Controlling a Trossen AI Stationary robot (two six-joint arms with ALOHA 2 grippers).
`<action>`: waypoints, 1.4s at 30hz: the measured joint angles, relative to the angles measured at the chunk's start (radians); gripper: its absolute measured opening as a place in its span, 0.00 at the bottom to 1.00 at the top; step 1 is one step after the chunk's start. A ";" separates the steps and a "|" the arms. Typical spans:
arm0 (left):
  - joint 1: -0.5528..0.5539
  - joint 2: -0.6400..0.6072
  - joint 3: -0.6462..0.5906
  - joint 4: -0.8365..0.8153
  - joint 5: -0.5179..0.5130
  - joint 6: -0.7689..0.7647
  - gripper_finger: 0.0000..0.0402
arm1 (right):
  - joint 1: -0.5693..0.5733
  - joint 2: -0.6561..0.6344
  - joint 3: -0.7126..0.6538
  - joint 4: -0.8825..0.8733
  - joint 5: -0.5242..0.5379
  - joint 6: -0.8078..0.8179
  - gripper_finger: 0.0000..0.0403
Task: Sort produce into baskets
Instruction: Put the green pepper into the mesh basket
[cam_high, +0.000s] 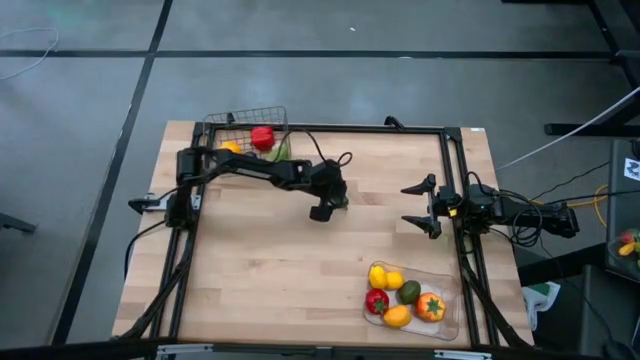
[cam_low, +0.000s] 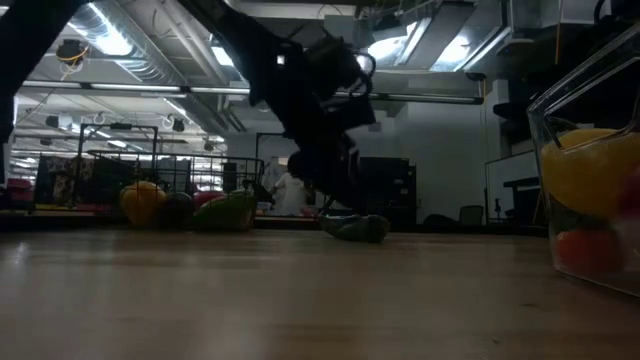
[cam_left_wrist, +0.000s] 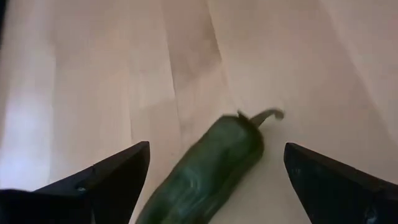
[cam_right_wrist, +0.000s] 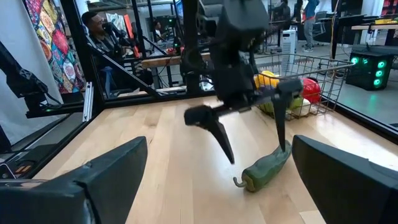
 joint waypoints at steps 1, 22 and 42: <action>0.004 0.008 0.000 0.000 0.000 0.000 0.92 | 0.000 0.000 0.000 0.000 0.000 0.000 0.99; 0.111 0.057 0.000 -0.061 0.073 -0.177 0.70 | 0.000 0.000 0.000 0.000 0.000 0.000 0.99; 0.108 0.056 -0.001 -0.034 0.106 -0.317 0.34 | 0.000 0.000 0.000 0.000 0.000 0.000 0.99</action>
